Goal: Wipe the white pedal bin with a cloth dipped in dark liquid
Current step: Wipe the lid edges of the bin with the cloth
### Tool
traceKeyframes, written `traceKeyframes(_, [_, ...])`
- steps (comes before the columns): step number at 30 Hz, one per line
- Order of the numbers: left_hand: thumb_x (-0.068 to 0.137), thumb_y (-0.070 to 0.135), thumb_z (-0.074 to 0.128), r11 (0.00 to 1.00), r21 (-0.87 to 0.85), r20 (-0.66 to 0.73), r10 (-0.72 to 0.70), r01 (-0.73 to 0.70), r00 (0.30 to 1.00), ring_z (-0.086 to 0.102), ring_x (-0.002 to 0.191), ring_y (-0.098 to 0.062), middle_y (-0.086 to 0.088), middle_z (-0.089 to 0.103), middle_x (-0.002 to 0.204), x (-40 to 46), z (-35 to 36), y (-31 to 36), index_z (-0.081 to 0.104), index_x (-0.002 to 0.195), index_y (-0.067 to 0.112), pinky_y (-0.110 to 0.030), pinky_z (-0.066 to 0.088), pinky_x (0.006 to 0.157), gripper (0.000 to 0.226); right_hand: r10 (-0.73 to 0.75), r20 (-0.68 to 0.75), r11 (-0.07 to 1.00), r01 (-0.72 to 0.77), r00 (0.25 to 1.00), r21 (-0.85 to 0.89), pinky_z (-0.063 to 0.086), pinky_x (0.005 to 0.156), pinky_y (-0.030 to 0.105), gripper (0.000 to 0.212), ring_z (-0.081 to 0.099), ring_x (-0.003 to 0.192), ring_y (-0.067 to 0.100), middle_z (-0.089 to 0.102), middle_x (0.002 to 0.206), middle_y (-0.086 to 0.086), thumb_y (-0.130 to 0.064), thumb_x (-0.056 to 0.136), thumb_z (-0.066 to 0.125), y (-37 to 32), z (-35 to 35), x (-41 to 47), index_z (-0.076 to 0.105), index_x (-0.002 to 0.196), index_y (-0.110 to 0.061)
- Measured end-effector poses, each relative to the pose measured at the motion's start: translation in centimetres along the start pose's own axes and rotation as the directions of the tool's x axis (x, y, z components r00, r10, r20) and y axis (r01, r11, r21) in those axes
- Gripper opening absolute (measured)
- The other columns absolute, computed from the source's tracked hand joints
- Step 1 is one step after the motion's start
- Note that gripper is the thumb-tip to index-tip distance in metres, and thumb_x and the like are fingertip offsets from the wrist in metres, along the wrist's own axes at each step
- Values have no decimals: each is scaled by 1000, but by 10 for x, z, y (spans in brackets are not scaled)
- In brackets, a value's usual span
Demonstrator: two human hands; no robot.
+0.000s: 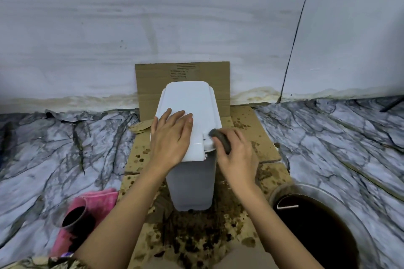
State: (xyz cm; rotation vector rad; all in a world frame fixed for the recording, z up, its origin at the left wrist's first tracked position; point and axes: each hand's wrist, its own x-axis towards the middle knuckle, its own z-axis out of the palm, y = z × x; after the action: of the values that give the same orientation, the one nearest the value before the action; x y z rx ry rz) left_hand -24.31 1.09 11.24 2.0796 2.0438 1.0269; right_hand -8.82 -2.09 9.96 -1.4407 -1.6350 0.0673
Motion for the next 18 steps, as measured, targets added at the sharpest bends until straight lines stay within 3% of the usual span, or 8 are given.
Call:
traceKeyframes(2, [101, 44, 24, 1000, 9, -4, -1, 1, 1000, 20, 143, -12, 10, 45, 145, 0, 1, 1, 53, 133, 32, -39, 5, 118, 45, -3, -13, 999, 3, 1000, -48, 38, 63, 21, 24, 61, 89, 19, 67, 97, -4, -22, 83, 69, 0, -5, 6, 65, 106, -21])
traceKeyframes(5, [101, 45, 23, 1000, 16, -4, -1, 1, 1000, 23, 142, -12, 10, 46, 144, 1, 1, -1, 53, 133, 32, -39, 8, 117, 45, -159, 29, 977, 161, 987, -141, 41, 54, 21, 20, 61, 81, 19, 66, 86, -4, -13, 75, 75, -10, -9, 6, 69, 92, -22])
traceKeyframes(12, [100, 47, 21, 1000, 28, -4, -5, 5, 1000, 29, 138, -13, 10, 47, 143, 0, 0, 2, 55, 132, 32, -41, 12, 116, 49, -169, 215, 965, 205, 962, -161, 39, 64, 24, 17, 55, 97, 19, 64, 101, -4, -20, 87, 64, -16, -12, 10, 73, 101, -20])
traceKeyframes(18, [100, 47, 23, 1000, 14, -13, -7, 7, 1000, 29, 137, -13, 10, 48, 142, 1, 0, 0, 55, 131, 32, -39, 11, 116, 47, -134, 36, 978, 138, 990, -155, 37, 54, 23, 11, 61, 80, 23, 66, 84, 2, -5, 76, 72, -21, -10, 15, 72, 83, -14])
